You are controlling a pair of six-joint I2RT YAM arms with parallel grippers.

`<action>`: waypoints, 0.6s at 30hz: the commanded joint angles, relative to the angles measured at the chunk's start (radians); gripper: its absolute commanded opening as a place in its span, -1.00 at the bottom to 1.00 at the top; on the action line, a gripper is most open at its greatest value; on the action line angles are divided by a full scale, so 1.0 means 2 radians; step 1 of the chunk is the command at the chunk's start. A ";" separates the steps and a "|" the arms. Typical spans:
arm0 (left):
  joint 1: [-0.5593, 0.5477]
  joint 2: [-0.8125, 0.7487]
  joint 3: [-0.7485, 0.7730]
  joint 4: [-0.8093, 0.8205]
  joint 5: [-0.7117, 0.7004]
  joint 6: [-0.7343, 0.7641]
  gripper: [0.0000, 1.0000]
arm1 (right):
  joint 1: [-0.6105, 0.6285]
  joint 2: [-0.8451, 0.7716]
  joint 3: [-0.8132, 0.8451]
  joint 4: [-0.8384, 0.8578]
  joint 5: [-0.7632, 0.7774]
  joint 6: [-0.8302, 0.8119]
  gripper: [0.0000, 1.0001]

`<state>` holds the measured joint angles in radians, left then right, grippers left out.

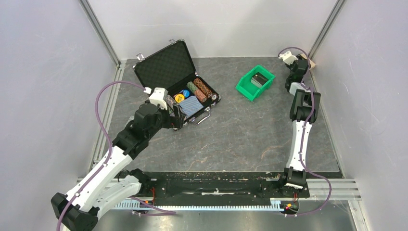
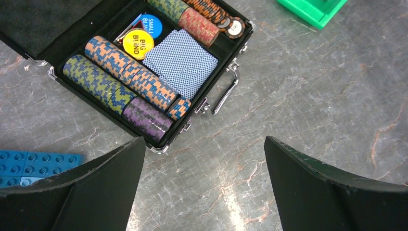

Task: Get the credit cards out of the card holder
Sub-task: Pick up the card holder from the corner of the board.

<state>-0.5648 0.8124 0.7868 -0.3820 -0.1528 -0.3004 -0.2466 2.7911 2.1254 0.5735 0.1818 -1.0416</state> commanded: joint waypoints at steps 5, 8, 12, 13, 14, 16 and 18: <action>-0.002 0.021 0.010 0.003 -0.022 0.029 1.00 | -0.003 0.036 0.048 0.004 0.043 -0.004 -0.17; -0.002 0.023 0.010 0.003 -0.028 0.031 1.00 | -0.005 0.039 0.057 0.004 0.046 0.003 -0.33; -0.001 0.025 0.009 0.005 -0.025 0.031 1.00 | -0.010 0.036 0.060 0.006 0.049 0.021 -0.67; -0.002 0.025 0.009 0.006 -0.024 0.031 1.00 | -0.011 0.035 0.060 0.004 0.048 0.026 -0.77; -0.002 0.024 0.009 0.007 -0.023 0.031 1.00 | -0.013 0.032 0.059 0.001 0.046 0.034 -0.86; -0.001 0.024 0.009 0.008 -0.019 0.030 1.00 | -0.017 0.026 0.053 0.002 0.045 0.043 -1.00; -0.001 0.021 0.008 0.008 -0.019 0.030 1.00 | -0.019 0.021 0.049 -0.001 0.041 0.053 -1.00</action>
<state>-0.5652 0.8623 0.7864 -0.3954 -0.1818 -0.2993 -0.2375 2.8479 2.1937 0.5720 0.2485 -0.9966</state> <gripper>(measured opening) 0.997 0.018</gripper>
